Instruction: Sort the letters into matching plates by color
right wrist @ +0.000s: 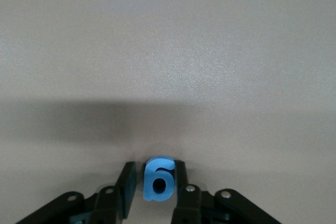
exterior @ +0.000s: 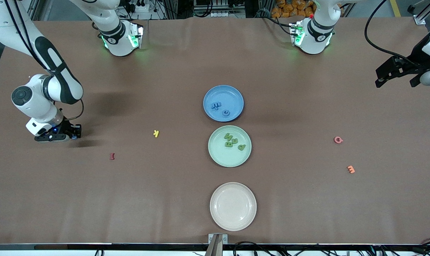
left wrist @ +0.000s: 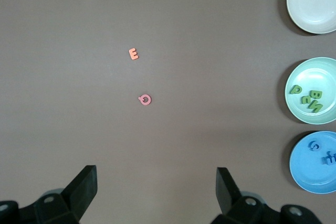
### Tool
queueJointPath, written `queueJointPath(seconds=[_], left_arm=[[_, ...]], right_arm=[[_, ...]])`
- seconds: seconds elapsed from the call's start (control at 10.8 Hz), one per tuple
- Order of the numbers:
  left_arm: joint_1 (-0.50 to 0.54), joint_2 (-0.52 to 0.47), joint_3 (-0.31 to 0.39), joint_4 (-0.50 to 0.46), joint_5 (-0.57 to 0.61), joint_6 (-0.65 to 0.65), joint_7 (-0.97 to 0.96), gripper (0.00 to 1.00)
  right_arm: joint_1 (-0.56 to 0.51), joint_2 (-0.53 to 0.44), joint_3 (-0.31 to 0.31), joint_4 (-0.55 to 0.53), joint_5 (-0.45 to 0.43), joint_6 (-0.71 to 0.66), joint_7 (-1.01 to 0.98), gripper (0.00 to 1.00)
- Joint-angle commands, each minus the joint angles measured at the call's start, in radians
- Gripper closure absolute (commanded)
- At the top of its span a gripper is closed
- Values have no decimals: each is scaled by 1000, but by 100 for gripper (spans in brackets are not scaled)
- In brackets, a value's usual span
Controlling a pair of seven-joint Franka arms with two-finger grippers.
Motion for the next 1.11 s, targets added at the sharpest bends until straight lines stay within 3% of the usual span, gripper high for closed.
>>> queueJointPath(seconds=[0.0, 0.74, 1.02], left_arm=[[9, -26, -10, -7, -29, -6, 4, 0], [10, -23, -12, -9, -23, 4, -20, 0], [16, -17, -5, -13, -27, 4, -20, 0]], right_arm=[[-31, 6, 14, -9, -3, 18, -24, 70], [-24, -22, 44, -3, -4, 4, -15, 76], [-10, -56, 77, 22, -1, -88, 22, 76]])
